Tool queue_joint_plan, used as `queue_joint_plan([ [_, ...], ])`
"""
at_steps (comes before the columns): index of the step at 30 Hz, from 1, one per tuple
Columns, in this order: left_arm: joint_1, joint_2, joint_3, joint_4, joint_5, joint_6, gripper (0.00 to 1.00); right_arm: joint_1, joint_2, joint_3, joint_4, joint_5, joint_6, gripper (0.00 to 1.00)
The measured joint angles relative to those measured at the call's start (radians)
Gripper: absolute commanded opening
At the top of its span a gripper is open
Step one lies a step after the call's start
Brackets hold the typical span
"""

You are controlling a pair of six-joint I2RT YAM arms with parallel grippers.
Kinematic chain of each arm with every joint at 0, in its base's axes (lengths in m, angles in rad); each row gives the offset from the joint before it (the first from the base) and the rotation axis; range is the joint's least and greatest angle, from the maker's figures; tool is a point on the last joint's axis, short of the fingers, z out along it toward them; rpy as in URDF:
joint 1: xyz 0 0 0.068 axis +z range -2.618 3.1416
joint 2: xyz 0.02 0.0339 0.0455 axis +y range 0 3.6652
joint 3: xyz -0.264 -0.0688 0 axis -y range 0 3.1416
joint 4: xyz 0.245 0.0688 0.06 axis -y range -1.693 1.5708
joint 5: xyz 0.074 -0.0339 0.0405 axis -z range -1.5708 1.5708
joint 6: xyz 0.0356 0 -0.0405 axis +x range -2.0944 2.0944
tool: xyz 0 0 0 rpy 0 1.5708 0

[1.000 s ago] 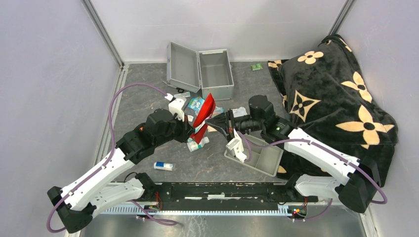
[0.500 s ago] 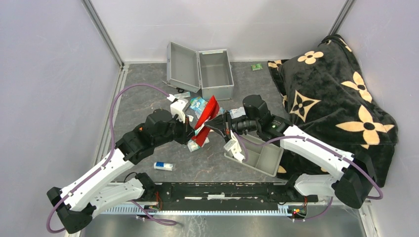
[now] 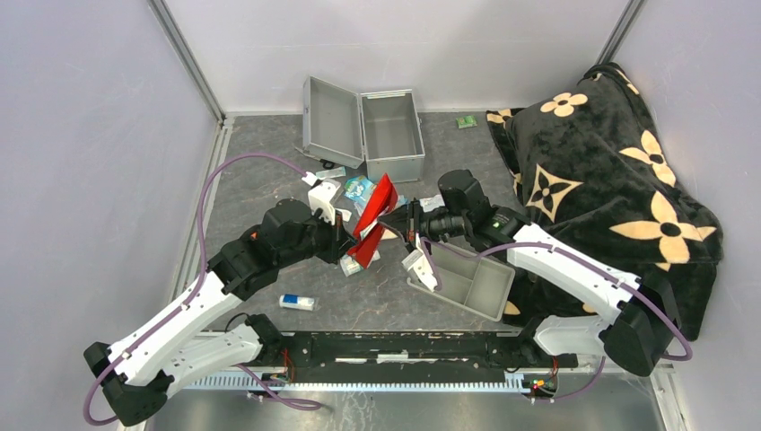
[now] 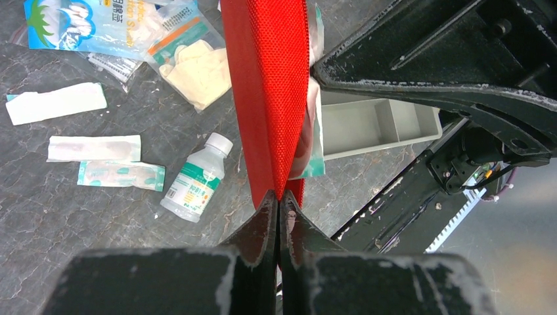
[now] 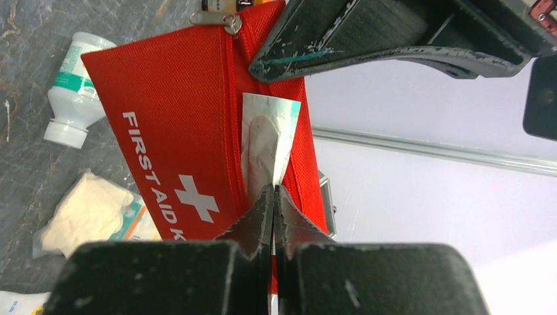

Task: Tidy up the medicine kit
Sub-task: Place the medical item at the medicine pouch.

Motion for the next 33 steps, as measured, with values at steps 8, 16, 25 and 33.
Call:
queue_joint_plan([
  [8,0.0,0.0,0.0,-0.011,-0.002,0.001,0.02,-0.001,0.005,0.009,-0.031,0.045,-0.021,0.43],
  [16,0.0,0.0,0.0,-0.019,-0.034,0.0,0.02,-0.001,-0.02,-0.003,0.013,0.0,0.05,0.52],
  [25,0.0,-0.058,0.0,-0.049,-0.283,-0.008,0.02,-0.001,-0.223,-0.344,0.623,0.033,0.772,0.57],
  [33,0.0,-0.211,0.0,-0.092,-0.566,-0.066,0.02,-0.004,-0.083,-0.124,0.473,0.532,1.471,0.61],
])
